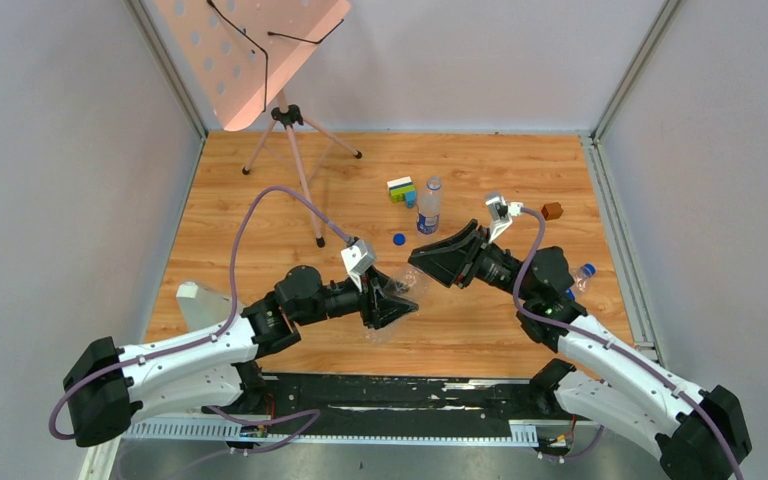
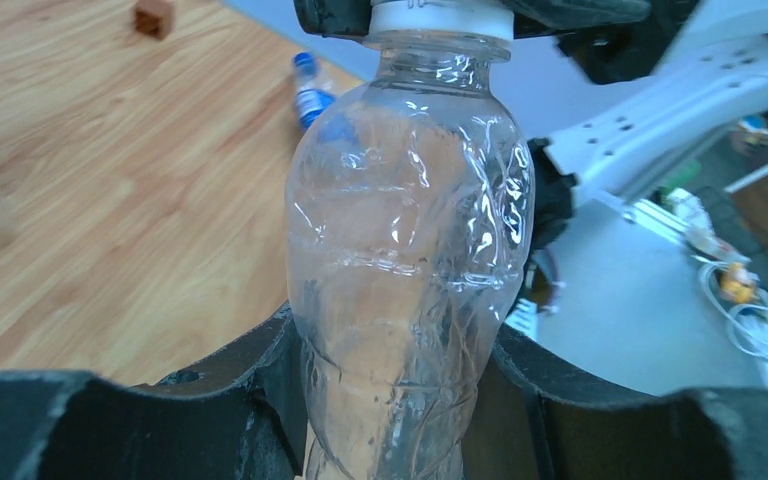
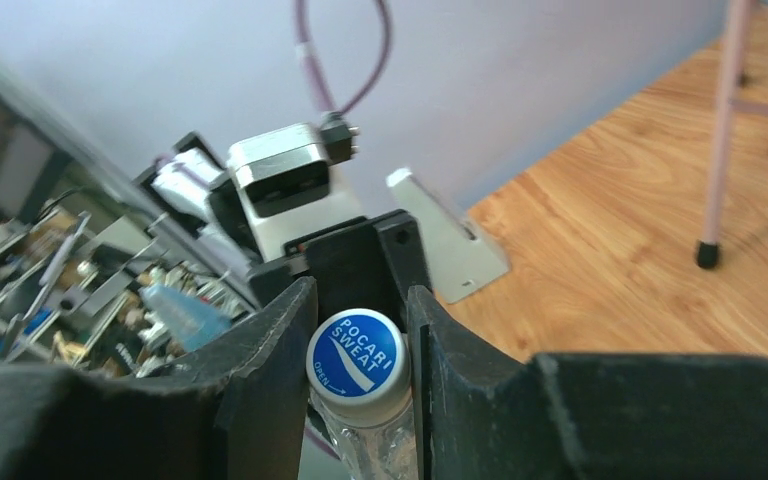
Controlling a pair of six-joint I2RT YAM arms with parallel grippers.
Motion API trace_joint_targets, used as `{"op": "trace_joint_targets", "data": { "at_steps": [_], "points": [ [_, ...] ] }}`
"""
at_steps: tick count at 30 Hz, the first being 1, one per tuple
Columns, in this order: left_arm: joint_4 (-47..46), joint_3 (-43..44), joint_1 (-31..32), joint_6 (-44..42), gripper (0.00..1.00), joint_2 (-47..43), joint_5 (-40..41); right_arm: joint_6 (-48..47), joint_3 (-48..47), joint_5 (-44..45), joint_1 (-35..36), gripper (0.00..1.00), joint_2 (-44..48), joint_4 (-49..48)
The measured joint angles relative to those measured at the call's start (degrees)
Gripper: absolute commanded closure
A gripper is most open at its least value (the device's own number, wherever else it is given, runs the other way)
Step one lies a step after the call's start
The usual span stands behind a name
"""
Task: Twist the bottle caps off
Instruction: Unscrew the bottle cap from the plastic bottle.
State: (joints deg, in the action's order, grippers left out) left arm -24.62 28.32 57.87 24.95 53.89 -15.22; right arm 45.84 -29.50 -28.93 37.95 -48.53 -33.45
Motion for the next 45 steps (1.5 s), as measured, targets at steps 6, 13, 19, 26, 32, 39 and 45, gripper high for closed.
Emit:
{"op": "trace_joint_targets", "data": {
  "at_steps": [6, 13, 19, 26, 32, 39, 45],
  "points": [
    [-7.3, -0.3, -0.9, 3.2, 1.0, 0.0, -9.8, 4.7, 0.2, -12.0, -1.9, 1.0, -0.9, -14.1],
    [-10.9, -0.5, -1.4, 5.4, 1.0, 1.0, -13.7, 7.1, -0.4, -13.9, -2.8, 0.41, -1.3, -16.2],
    [-3.5, 1.2, -0.2, 1.4, 1.0, -0.5, -6.1, 0.0, -7.5, 2.4, -1.5, 0.36, 6.6, 6.2],
    [4.5, 6.1, 6.6, -3.6, 1.0, -0.2, 11.4, -4.2, -12.8, 18.2, 4.0, 0.36, 4.4, 19.6],
    [8.3, 8.5, 12.1, -6.5, 1.0, 2.1, 26.4, -5.0, -13.8, 29.5, 9.9, 0.41, -0.4, 27.5],
    [10.9, 11.5, 17.5, -8.9, 1.0, 6.3, 38.8, -5.0, -14.9, 35.9, 12.7, 0.44, -2.6, 28.6],
    [12.7, 11.8, 19.0, -8.9, 1.0, 6.5, 45.9, -3.9, -14.9, 38.8, 12.9, 0.41, -2.7, 28.6]
  ]
}}
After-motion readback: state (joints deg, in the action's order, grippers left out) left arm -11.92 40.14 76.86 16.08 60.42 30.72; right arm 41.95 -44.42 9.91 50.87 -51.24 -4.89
